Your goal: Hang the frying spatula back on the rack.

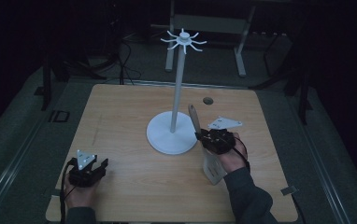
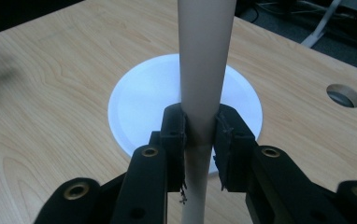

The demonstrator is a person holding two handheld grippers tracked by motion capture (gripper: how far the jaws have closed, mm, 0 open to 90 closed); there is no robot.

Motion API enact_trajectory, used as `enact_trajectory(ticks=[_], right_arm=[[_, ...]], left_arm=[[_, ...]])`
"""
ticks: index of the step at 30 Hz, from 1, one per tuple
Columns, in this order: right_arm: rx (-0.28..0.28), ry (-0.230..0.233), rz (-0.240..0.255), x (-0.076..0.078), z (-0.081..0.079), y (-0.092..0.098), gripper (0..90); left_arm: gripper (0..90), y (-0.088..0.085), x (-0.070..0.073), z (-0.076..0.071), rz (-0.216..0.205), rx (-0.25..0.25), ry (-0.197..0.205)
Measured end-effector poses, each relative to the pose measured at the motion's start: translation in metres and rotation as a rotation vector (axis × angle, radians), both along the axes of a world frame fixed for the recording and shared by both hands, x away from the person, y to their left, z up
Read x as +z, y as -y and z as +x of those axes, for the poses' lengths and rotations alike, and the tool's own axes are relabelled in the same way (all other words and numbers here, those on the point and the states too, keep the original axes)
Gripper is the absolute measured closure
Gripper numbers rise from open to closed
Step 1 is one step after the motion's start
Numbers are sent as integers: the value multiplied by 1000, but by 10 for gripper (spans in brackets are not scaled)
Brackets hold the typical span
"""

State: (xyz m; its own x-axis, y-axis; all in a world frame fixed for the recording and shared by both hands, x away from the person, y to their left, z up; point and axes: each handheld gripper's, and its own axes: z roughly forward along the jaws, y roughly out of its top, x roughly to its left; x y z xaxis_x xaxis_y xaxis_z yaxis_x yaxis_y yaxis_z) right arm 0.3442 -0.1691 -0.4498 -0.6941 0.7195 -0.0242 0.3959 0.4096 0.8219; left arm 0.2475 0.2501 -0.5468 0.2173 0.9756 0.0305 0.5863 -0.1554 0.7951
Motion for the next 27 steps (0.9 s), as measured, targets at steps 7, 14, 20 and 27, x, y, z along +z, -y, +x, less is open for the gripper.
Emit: enact_trajectory(ticks=[7, 14, 20, 27], right_arm=[[3, 17, 14, 6, 0, -3, 748], [5, 31, 29, 11, -1, -6, 749], [3, 41, 41, 15, -1, -7, 749], [2, 56, 58, 19, -1, -8, 749]], left_arm=[[534, 0, 0, 0, -4, 3, 3], [534, -1, 0, 0, -8, 6, 6], [534, -1, 0, 0, -7, 5, 6], [534, -1, 0, 0, -7, 4, 6]])
